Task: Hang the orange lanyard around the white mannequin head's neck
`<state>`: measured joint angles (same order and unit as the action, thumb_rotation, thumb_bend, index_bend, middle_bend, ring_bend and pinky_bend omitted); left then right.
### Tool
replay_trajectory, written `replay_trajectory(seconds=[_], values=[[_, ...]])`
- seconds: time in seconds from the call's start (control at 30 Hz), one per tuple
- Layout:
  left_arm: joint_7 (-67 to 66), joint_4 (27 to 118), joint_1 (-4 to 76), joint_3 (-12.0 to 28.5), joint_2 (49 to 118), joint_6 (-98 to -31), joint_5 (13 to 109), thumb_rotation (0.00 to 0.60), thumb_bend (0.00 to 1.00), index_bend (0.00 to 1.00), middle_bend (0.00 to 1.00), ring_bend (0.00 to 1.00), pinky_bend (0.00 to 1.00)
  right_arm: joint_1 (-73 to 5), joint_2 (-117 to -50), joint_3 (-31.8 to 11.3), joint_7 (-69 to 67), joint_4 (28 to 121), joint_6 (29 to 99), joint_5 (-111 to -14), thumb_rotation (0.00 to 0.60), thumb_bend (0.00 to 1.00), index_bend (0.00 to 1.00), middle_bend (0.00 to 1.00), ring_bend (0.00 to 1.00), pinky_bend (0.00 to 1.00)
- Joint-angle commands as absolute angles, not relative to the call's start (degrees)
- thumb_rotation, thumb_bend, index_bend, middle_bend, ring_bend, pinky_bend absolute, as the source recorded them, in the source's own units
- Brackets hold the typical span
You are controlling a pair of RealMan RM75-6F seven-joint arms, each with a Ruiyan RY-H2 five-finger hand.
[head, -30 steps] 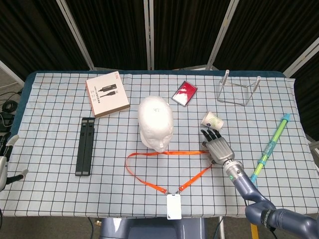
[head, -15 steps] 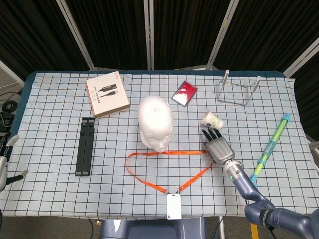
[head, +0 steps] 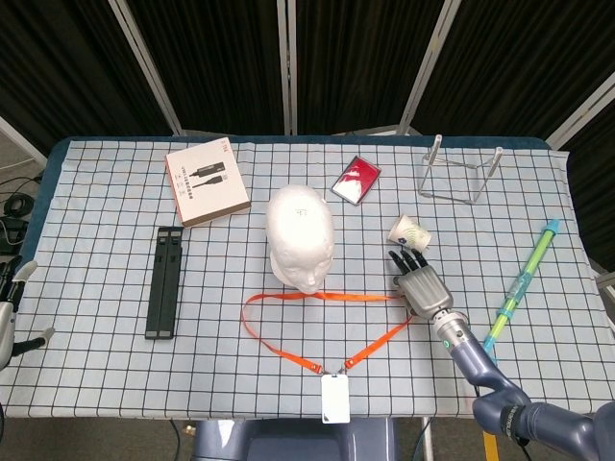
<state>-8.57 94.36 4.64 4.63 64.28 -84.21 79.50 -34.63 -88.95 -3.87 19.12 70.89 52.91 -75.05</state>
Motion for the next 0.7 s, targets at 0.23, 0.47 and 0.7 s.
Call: replay_trajectory(seconds=[0.23,0.47,0.7], values=[[-8.81,94.42,8.51,5.32,64.75,-80.09,81.36,0.600,0.00,0.00,0.00,0.00,0.00,-33.20,-84.37,-3.66,12.36,76.73,55.46,-77.76,0.600,0.45,0.71,0.00,0.00,0.00],[-11.40,95.19,14.63,7.09,67.21,-73.46,81.57,0.600,0.00,0.00,0.00,0.00,0.00,-32.01,-80.67,-3.40,10.48,81.97,57.18,-78.63,0.600,0.45,0.71,0.01,0.00,0.00],[-9.69,96.85,21.98,8.17,70.59,-64.27,81.96,0.600,0.12,0.28,0.00,0.00,0.00,-31.85,-78.31,-3.79,9.34,86.70,56.49,-77.51,0.600,0.45,0.71,0.01,0.00,0.00]])
